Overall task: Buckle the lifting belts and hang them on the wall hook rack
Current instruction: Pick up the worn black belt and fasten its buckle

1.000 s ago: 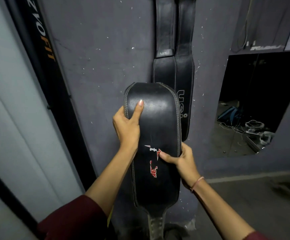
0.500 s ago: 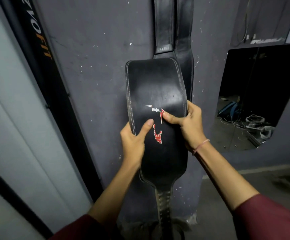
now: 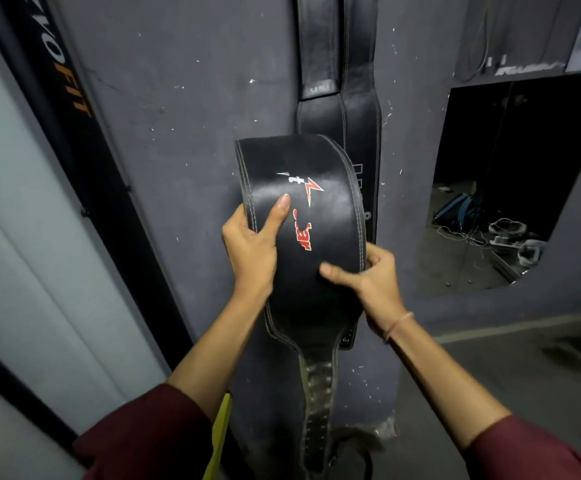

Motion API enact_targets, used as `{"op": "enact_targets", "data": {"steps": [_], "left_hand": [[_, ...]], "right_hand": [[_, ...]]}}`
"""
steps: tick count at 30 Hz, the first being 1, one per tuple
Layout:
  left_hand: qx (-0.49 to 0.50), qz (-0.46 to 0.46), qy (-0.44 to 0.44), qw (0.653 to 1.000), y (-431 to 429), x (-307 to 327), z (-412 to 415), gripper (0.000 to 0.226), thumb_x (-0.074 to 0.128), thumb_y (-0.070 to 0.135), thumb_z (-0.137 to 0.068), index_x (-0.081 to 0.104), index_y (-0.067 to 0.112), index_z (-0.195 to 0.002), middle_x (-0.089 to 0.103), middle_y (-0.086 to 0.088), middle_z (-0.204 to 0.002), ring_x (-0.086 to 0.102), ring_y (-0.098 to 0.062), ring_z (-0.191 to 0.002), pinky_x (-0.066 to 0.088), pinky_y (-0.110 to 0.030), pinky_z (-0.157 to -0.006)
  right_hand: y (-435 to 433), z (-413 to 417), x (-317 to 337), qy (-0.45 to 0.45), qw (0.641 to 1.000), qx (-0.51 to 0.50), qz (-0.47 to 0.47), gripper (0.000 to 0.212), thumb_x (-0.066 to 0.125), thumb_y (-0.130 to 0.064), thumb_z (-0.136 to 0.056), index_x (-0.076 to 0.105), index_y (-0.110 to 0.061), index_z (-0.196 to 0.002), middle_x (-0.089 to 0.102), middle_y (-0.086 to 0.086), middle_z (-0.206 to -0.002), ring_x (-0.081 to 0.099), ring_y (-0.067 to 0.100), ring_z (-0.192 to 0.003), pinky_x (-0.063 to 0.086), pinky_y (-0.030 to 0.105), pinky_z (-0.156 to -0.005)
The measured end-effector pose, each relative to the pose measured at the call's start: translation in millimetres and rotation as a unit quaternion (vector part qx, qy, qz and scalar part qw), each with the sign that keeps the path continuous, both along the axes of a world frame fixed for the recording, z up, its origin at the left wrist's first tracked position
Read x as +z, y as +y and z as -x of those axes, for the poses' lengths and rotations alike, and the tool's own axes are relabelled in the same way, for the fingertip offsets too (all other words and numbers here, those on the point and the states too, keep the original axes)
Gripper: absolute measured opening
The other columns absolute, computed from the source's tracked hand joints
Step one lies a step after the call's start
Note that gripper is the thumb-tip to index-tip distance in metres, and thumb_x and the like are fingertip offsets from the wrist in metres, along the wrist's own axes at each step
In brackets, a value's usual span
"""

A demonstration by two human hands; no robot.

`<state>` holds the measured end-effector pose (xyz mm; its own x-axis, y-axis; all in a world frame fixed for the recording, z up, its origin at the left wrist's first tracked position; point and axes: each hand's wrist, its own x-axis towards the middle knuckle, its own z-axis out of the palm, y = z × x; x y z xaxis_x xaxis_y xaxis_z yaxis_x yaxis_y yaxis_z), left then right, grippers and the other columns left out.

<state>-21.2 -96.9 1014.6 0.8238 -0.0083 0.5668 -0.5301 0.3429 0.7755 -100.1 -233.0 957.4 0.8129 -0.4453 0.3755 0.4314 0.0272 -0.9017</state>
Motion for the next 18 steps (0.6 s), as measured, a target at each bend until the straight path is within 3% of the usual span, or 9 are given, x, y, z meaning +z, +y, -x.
{"op": "enact_targets", "data": {"steps": [4,10,14,18], "left_hand": [[0.009,0.019,0.017,1.000,0,1,-6,0.024,0.077,0.020,-0.085,0.072,0.002,-0.101,0.076,-0.015,-0.099,0.072,-0.035,-0.097,0.055,-0.056,-0.090],[-0.014,-0.038,0.011,0.999,-2,-11,-5,0.018,0.077,0.019,-0.085,0.073,0.004,-0.095,0.077,-0.010,-0.093,0.074,-0.027,-0.088,0.059,-0.044,-0.080],[-0.030,-0.061,0.001,0.998,0,2,-5,0.020,0.076,0.019,-0.086,0.072,0.004,-0.099,0.077,-0.012,-0.097,0.073,-0.031,-0.093,0.059,-0.048,-0.084],[-0.007,-0.095,-0.012,0.995,12,10,-3,0.024,0.076,0.021,-0.086,0.071,0.006,-0.103,0.077,-0.005,-0.097,0.074,-0.020,-0.092,0.059,-0.041,-0.084]], "right_hand": [[-3,-3,21,-0.039,0.999,0.020,0.018,0.043,0.085,0.010,-0.061,0.071,-0.003,-0.100,0.077,0.008,-0.098,0.073,0.020,-0.088,0.059,0.032,-0.080],[4,18,-53,0.084,0.995,0.058,-0.001,0.047,0.087,0.005,-0.061,0.071,-0.006,-0.104,0.078,0.005,-0.100,0.071,0.027,-0.097,0.058,0.028,-0.077],[-1,6,9,0.018,0.997,0.067,-0.030,0.049,0.084,0.000,-0.064,0.068,-0.008,-0.110,0.076,0.007,-0.106,0.072,0.022,-0.099,0.058,0.033,-0.087],[3,-9,59,-0.034,0.996,0.065,-0.044,0.050,0.081,0.013,-0.063,0.065,0.002,-0.110,0.074,0.020,-0.104,0.072,0.036,-0.097,0.060,0.046,-0.084]]}}
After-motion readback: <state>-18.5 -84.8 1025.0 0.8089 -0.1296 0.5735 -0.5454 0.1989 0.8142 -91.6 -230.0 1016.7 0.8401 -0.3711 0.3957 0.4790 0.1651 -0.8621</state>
